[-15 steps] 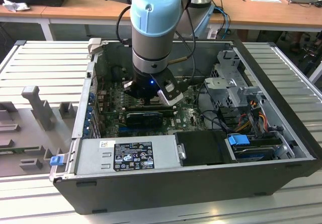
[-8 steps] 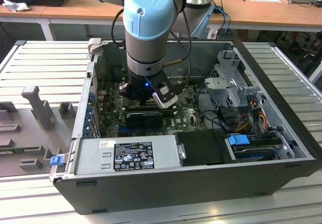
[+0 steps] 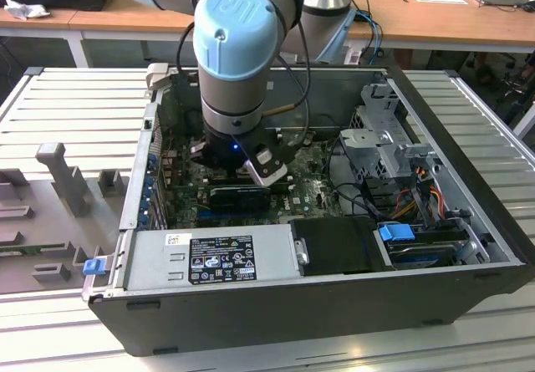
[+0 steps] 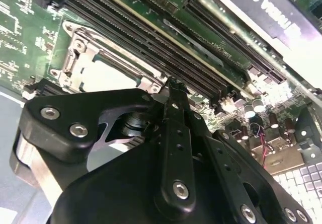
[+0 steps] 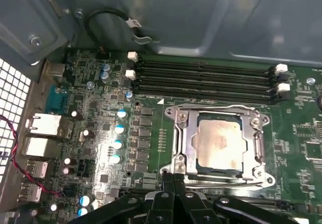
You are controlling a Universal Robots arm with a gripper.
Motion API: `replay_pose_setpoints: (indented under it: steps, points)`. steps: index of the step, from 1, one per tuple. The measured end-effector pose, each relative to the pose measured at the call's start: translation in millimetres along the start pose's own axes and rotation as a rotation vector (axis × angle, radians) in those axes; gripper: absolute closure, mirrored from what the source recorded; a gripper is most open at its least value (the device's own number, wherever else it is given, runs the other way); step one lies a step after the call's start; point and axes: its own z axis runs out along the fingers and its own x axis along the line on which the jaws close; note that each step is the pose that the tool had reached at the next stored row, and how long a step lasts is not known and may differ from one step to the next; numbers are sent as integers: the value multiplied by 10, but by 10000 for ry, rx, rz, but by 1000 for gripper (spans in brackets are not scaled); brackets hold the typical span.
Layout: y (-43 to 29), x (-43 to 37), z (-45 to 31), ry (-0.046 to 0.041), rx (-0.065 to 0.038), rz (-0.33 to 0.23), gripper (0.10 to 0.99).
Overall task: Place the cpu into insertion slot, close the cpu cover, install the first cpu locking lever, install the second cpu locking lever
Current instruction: 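Install the second cpu locking lever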
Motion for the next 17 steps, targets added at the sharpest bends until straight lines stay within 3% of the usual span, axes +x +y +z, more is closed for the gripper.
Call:
replay_pose_setpoints:
  steps: [3, 6, 14, 17]
  points:
    - [-7, 4, 38, 0, -29, -3, 980]
    - [-2, 7, 60, -10, -142, -1, 980]
    - [-5, 17, 114, -22, -295, 1, 980]
    - [-3, 45, 124, -30, -402, -2, 980]
